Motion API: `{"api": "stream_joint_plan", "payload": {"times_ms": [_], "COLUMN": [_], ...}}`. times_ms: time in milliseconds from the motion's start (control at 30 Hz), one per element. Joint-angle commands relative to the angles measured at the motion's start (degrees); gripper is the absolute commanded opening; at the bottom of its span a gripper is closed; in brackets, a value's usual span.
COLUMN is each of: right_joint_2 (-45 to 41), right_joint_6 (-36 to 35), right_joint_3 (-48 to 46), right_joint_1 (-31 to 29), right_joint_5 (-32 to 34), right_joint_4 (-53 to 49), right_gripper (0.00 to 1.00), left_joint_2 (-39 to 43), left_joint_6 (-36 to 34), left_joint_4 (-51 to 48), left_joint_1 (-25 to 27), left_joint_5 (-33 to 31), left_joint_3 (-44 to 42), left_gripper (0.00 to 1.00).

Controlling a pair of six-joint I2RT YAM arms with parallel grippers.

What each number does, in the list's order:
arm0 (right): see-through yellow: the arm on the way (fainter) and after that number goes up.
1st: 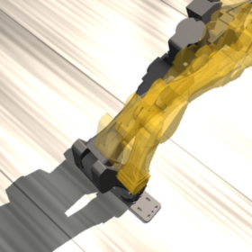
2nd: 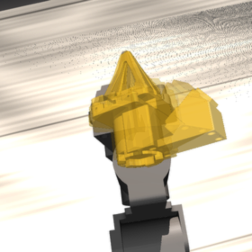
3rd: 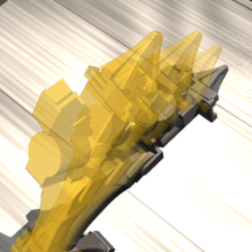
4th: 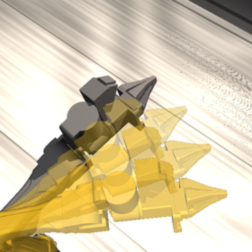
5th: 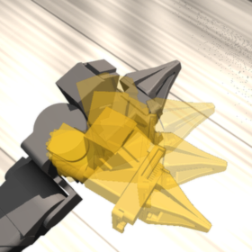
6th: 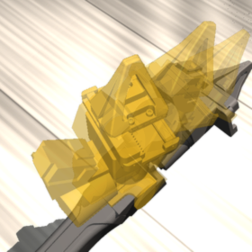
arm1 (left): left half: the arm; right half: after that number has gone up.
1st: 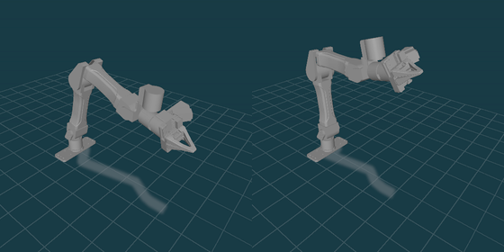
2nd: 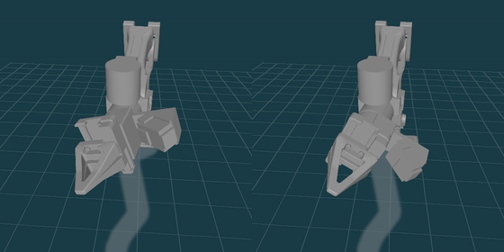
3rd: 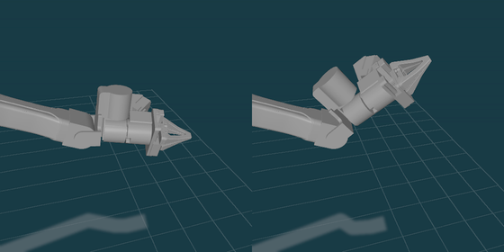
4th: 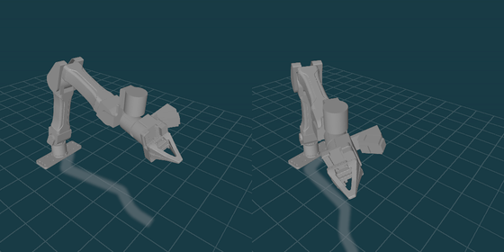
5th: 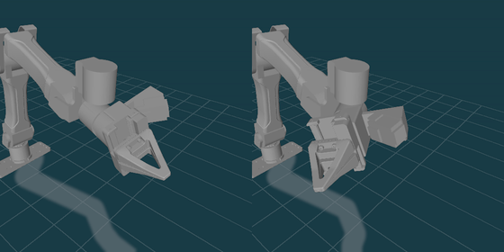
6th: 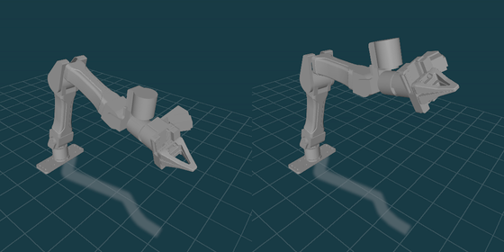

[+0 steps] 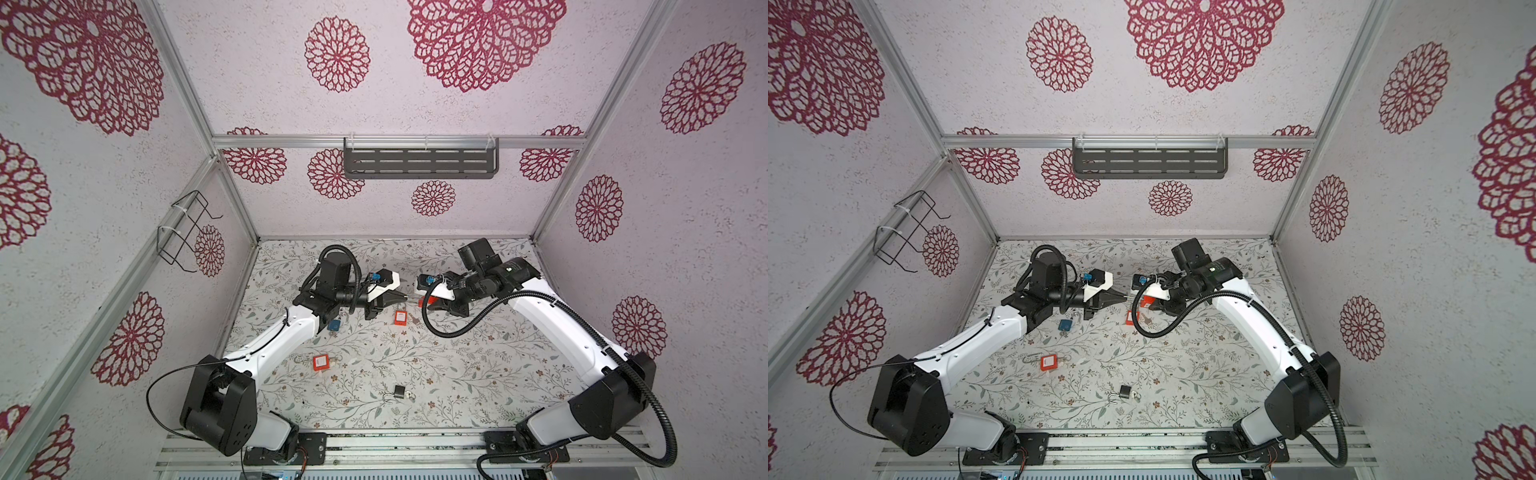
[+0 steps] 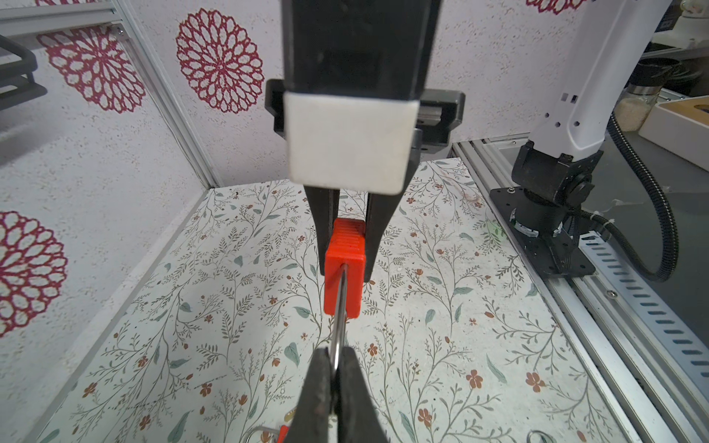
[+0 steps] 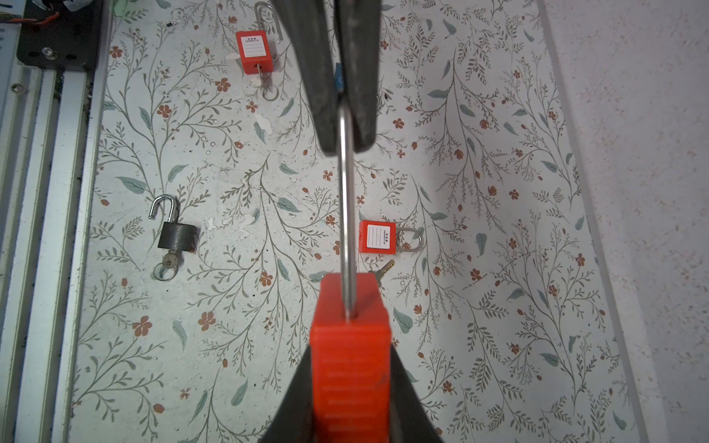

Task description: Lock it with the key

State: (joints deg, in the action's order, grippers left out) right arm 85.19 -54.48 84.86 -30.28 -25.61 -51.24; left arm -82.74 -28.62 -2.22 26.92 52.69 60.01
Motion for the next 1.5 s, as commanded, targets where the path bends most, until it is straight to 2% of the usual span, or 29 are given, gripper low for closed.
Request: {"api": "stream_joint_plan", "payload": {"times_ms": [0,200,667,900,1133,1267,1467], "right_joint_2": [-0.7,0.0,2.7,5.1,6.8,5.9,5.8], "right_joint_6": [-0.6,-0.4,-0.9,-0.7,-0.9,-0.9,-1.6], "right_joint_3": [1.6,2.0,5.1,7.9,10.7,9.4,9.3], "right_joint_1": [-0.5,-0.2,-0.3,-0.7,-0.6,-0.5,-0.3], "right_joint_5": [-6.6,-7.2,-4.0,-2.5,-0.3,0.8,0.3], "right_joint_4": [3.2,5.1,7.3,8.4,5.1,6.1,7.2], "right_gripper": [0.14,0.12,0.11,0.12,0.19,0.25,0.22], "left_joint_2": [0.3,0.1,-2.7,-4.5,-5.1,-4.8,-4.9], "left_joint_6": [-1.0,-0.1,6.3,10.4,18.9,19.1,20.2], "left_joint_4": [2.0,2.1,6.0,12.5,23.5,23.9,25.9], "left_joint_1": [2.0,2.6,2.2,1.6,-1.0,-1.8,-2.1], "left_joint_5": [0.5,0.9,5.1,5.1,4.8,4.7,4.9], "left_joint_3": [0.4,0.3,-0.6,-1.9,-4.8,-5.3,-6.1], "left_gripper": [0.00,0.00,0.00,0.00,0.00,0.00,0.00]}}
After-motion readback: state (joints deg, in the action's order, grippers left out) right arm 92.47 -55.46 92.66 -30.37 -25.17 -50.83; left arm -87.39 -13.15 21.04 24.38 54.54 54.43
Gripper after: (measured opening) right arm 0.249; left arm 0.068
